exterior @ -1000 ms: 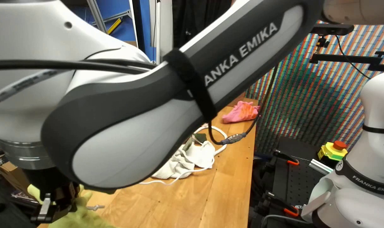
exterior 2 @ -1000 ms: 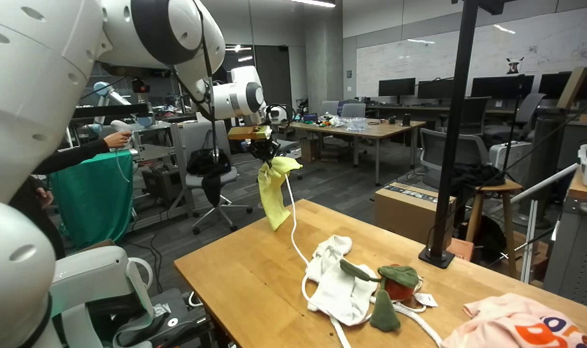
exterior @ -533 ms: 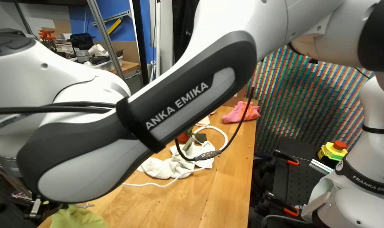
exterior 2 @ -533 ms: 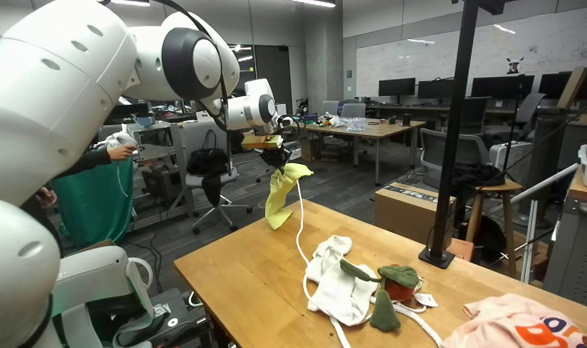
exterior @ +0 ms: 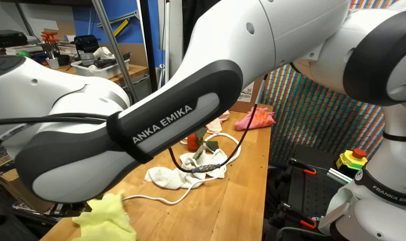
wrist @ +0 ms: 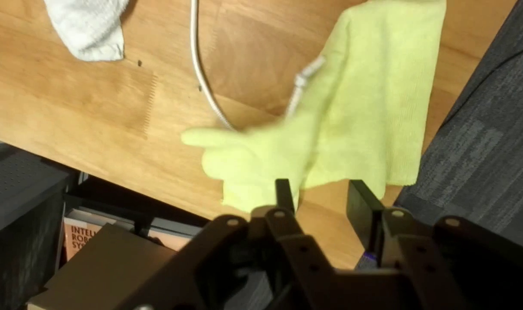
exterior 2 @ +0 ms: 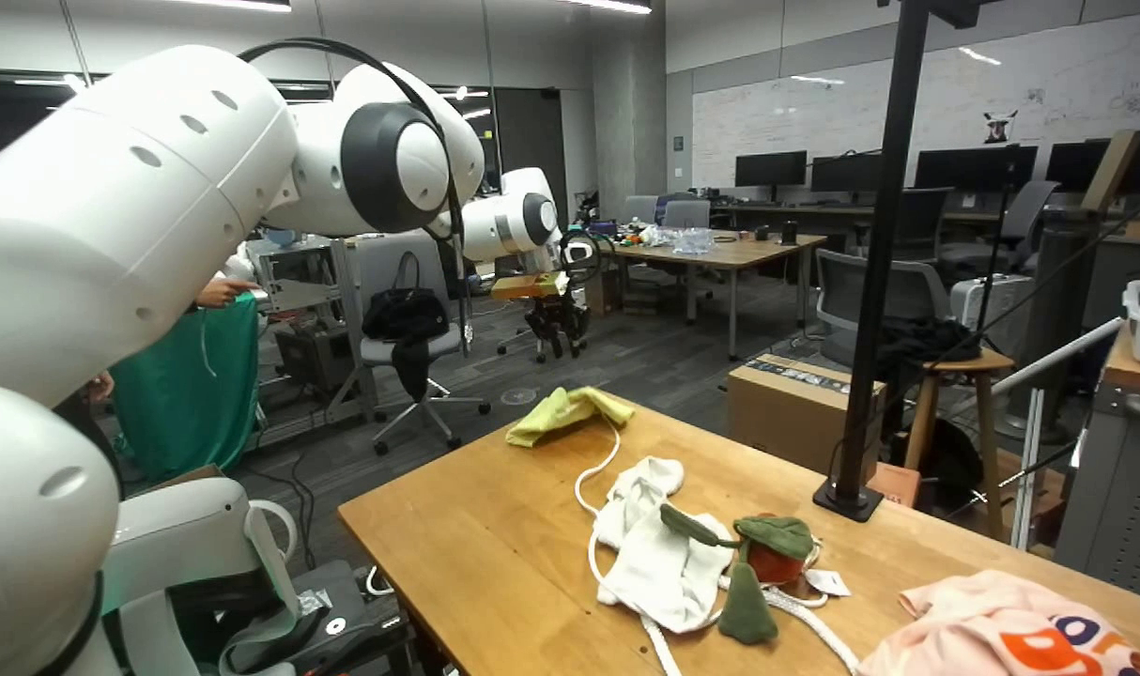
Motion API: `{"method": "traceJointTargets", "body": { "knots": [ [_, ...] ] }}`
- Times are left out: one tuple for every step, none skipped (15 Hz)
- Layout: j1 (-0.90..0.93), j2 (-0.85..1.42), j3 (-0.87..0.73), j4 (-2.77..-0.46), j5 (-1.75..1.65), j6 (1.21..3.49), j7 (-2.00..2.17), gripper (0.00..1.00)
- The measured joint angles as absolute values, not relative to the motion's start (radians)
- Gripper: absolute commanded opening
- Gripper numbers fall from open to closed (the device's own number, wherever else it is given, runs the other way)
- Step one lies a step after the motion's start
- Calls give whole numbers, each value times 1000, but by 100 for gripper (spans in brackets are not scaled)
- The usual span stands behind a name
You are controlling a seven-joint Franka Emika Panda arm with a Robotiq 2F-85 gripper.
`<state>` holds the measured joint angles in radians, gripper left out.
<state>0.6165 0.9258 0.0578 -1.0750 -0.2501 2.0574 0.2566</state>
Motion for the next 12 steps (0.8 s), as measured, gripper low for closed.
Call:
{"method": "traceJointTargets", "body": {
  "knots": [
    [616, 926, 59, -1059, -246, 2012, 256, 80],
    [616, 927, 61, -1042, -244, 1973, 256, 88],
    [616, 927, 63, -1027, -242, 1941, 256, 95],
    [616, 927, 65, -1012, -238, 1915, 256, 99],
    [615, 927, 66, -1000, -231, 1893, 256, 100],
    [614, 926, 66, -990, -222, 1876, 256, 100],
    [611, 924, 66, -986, -210, 1863, 256, 100],
    [606, 919, 67, -985, -196, 1853, 256, 100],
    [599, 913, 68, -986, -180, 1851, 256, 100],
    [590, 906, 70, -989, -160, 1851, 256, 100],
    [579, 896, 75, -996, -139, 1851, 256, 100],
    [567, 883, 79, -1008, -119, 1852, 256, 100]
  ]
}}
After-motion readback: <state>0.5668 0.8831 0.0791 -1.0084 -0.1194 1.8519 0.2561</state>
